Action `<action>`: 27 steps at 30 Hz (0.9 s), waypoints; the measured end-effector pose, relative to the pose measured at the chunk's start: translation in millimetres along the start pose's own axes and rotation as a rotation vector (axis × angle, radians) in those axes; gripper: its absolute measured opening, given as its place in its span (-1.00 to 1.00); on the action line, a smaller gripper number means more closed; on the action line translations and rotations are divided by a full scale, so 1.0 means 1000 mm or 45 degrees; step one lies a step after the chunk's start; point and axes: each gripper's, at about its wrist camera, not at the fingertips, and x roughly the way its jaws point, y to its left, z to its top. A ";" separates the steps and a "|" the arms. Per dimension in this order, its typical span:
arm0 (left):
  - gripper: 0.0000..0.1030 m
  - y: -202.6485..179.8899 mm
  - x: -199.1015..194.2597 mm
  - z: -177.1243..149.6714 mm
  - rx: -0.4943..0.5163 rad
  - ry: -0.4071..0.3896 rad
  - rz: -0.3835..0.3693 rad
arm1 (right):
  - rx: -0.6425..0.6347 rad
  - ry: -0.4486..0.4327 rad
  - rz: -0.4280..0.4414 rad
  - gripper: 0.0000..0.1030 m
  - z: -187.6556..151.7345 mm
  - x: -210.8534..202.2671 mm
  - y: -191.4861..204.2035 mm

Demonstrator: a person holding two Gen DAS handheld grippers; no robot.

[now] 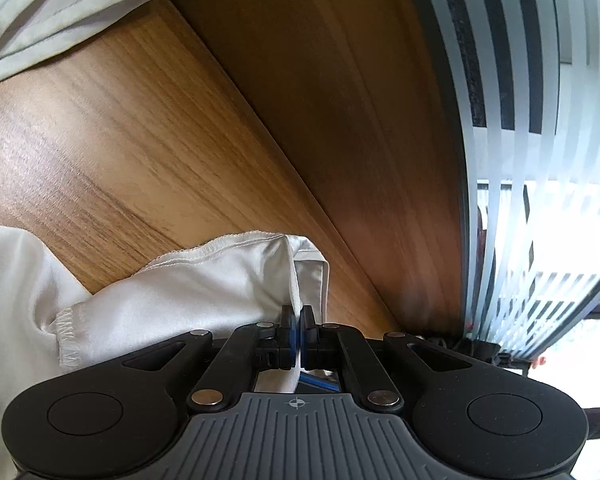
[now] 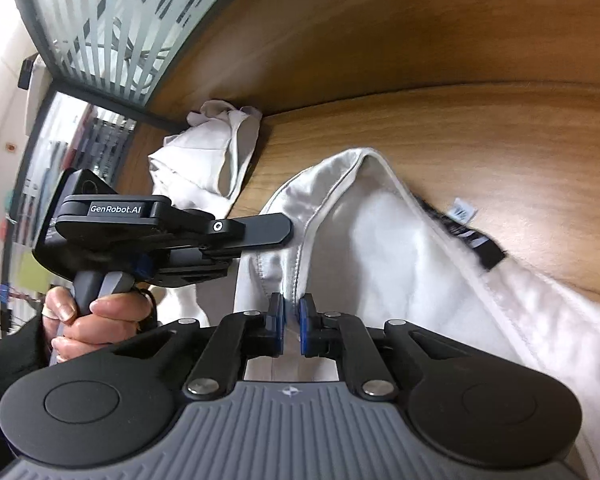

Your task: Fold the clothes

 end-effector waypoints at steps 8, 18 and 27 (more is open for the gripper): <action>-0.87 -0.028 -0.002 -0.007 0.203 -0.003 0.102 | -0.202 -0.053 -0.370 -0.87 0.008 -0.040 0.045; -0.53 -0.056 -0.041 -0.029 0.504 -0.083 0.387 | -0.360 -0.040 -0.683 -1.00 0.025 -0.037 0.057; -0.29 -0.040 -0.093 -0.046 0.643 -0.213 0.725 | -0.390 0.039 -0.707 -0.96 0.002 -0.026 0.063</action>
